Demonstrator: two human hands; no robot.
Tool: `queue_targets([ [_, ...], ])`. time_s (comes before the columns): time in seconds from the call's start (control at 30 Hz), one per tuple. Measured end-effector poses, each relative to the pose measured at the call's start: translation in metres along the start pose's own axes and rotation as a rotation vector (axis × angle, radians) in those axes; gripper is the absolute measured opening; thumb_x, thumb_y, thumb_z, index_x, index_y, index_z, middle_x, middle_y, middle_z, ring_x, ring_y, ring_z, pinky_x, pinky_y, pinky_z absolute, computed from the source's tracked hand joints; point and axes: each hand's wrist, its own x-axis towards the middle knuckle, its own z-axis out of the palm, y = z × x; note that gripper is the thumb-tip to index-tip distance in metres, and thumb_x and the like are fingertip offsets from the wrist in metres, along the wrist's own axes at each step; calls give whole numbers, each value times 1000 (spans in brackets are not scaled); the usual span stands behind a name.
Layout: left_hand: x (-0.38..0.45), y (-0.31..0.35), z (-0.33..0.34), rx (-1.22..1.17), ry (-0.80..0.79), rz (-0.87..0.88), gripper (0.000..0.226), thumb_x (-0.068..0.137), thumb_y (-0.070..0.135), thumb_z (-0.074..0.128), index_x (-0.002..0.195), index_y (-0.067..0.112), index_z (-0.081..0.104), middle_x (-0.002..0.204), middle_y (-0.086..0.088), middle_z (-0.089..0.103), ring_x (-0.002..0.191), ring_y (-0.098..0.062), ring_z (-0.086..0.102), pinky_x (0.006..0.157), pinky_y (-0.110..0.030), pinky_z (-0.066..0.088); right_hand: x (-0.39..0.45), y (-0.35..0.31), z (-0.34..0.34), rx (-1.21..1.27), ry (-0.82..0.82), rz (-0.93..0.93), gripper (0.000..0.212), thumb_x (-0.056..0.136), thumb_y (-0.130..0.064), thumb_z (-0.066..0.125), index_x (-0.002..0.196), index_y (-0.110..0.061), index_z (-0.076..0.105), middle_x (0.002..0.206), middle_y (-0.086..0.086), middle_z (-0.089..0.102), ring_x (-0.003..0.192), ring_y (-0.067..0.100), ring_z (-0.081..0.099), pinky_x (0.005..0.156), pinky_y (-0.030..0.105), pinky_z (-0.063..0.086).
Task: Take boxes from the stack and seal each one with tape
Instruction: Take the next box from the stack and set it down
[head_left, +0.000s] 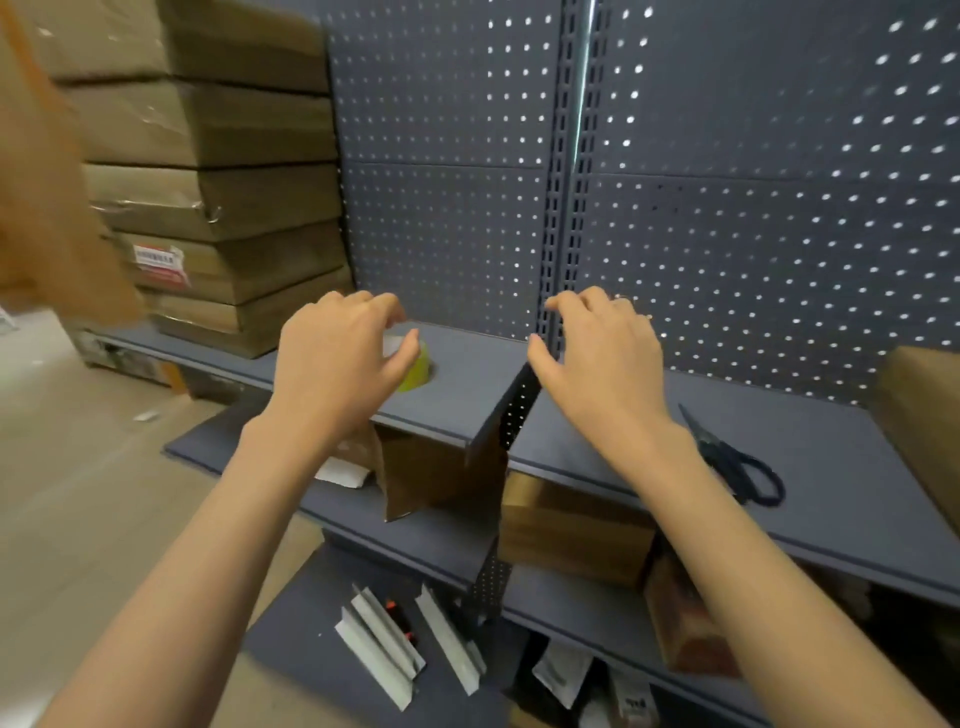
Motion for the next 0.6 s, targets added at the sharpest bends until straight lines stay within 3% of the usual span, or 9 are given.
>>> queue_targets([
  [0.17, 0, -76, -12, 98, -10, -53, 25, 90, 35, 57, 95, 12, 67, 88, -10, 68, 83, -33, 61, 60, -30, 32, 29, -73, 28, 25, -31, -107, 39, 98, -37, 42, 130, -15, 48, 120, 5, 52, 110, 26, 48, 91, 34, 34],
  [0.4, 19, -170, -10, 163, 27, -101, 25, 91, 37, 56, 94, 15, 68, 88, -5, 70, 83, -29, 63, 63, -34, 45, 86, -153, 65, 69, -16, -190, 37, 98, -38, 42, 127, -17, 50, 121, 4, 51, 110, 25, 48, 90, 33, 34],
  [0.6, 63, -250, 0, 207, 71, -82, 27, 92, 40, 54, 94, 16, 67, 89, -5, 70, 82, -28, 63, 60, -32, 42, 152, -215, 94, 100, 41, -221, 36, 98, -38, 41, 126, -17, 51, 120, 3, 52, 109, 24, 48, 89, 33, 34],
])
